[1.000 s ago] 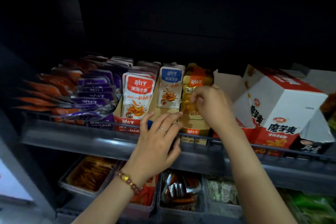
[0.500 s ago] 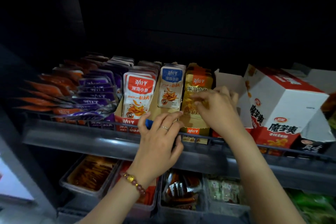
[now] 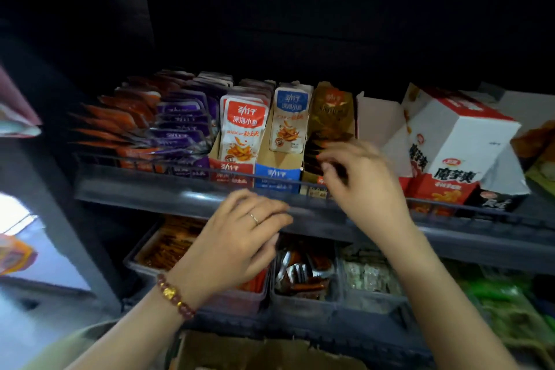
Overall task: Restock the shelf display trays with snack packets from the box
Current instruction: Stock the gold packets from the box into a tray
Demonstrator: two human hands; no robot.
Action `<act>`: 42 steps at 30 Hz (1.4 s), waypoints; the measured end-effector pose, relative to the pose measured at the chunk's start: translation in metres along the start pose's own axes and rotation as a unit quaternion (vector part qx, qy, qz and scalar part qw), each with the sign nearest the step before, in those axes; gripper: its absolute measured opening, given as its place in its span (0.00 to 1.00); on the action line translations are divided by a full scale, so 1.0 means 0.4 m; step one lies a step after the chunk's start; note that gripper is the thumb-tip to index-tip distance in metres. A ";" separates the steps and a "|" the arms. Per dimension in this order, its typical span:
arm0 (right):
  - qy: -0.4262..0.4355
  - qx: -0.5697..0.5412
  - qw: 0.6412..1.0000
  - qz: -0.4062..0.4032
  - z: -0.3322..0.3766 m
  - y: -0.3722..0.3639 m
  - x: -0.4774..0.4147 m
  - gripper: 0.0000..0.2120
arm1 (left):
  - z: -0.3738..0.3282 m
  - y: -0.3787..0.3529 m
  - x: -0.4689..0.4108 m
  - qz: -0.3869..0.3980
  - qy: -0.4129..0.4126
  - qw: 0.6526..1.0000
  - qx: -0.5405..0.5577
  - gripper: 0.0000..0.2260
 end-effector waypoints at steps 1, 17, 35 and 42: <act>0.016 0.034 0.999 0.020 0.009 -0.025 0.012 0.07 | -0.012 -0.002 0.028 0.024 -0.012 1.000 -0.007 0.12; 0.203 -0.142 0.962 -0.115 0.215 -0.048 0.193 0.09 | -0.020 -0.063 0.065 0.145 0.008 0.989 0.016 0.11; -0.275 -0.224 0.716 0.601 0.230 -0.788 1.274 0.25 | -0.001 -0.308 0.890 0.558 0.077 0.826 0.020 0.16; -0.271 -0.046 0.743 0.610 0.288 -0.888 1.269 0.24 | 0.016 -0.326 0.897 0.536 0.086 0.840 0.027 0.08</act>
Point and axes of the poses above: each hand's wrist, its own x-axis away from the middle knuckle, its own y-axis out of the back of the hand, z = x × y, the point moved 9 cm from there along -x, towards the middle knuckle, and after that the axes turned 5 degrees about y, right-handed, at the moved point
